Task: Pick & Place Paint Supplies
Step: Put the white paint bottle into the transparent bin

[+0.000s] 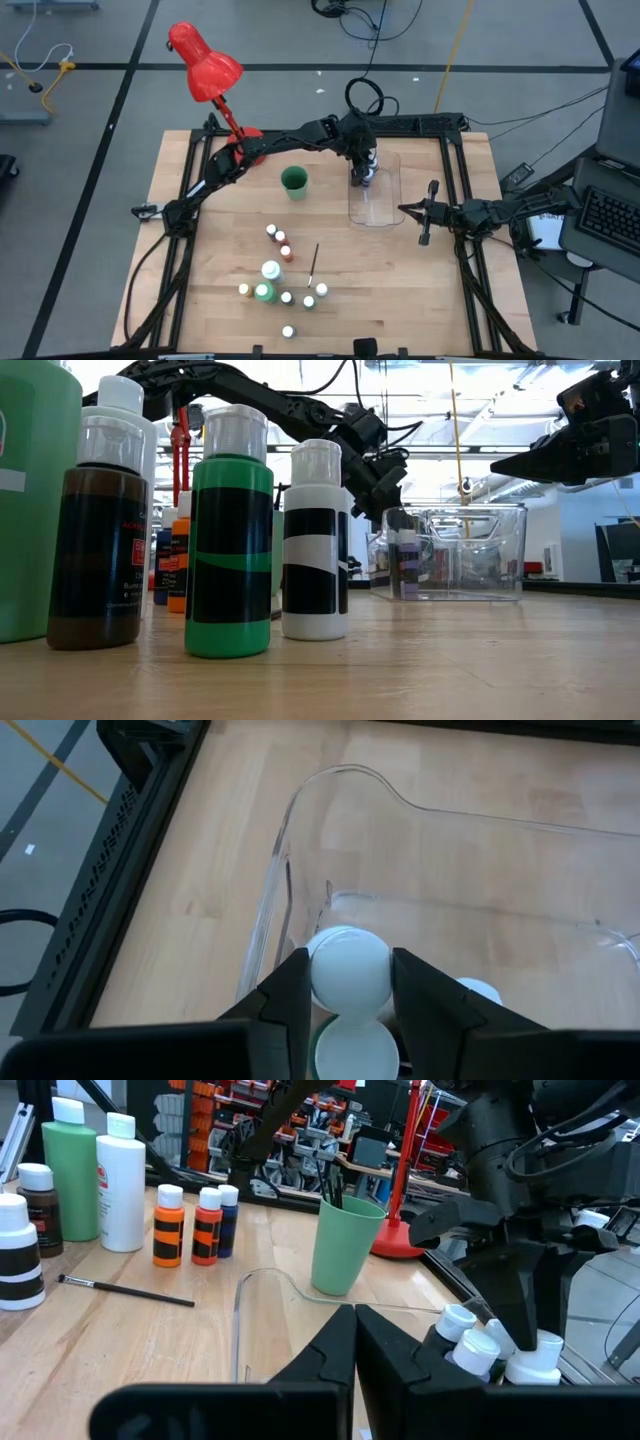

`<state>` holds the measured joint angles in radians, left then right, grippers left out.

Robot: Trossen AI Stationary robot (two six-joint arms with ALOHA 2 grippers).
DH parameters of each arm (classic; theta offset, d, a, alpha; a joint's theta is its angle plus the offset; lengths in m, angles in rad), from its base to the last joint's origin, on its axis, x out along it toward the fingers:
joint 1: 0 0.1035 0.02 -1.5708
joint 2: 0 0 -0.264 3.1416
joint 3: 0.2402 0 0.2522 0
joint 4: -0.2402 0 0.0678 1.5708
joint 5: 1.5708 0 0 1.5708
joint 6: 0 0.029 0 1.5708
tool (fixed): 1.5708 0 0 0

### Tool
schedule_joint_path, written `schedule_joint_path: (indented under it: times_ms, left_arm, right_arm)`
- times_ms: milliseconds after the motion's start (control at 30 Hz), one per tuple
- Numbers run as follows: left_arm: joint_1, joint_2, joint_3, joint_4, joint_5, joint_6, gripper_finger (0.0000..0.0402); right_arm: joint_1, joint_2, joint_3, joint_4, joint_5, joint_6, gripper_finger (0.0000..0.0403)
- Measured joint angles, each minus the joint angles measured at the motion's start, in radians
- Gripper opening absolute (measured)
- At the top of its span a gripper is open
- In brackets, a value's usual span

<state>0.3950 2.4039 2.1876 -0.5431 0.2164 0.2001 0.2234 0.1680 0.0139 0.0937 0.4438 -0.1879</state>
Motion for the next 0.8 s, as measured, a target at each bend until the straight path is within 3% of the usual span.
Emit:
schedule_joint_path:
  times_ms: [800]
  left_arm:
    - [-0.002,0.0,-0.05,0.041,-0.01,-0.002,0.012]
  right_arm:
    - [0.0,0.0,0.0,0.0,0.0,-0.007,0.0004]
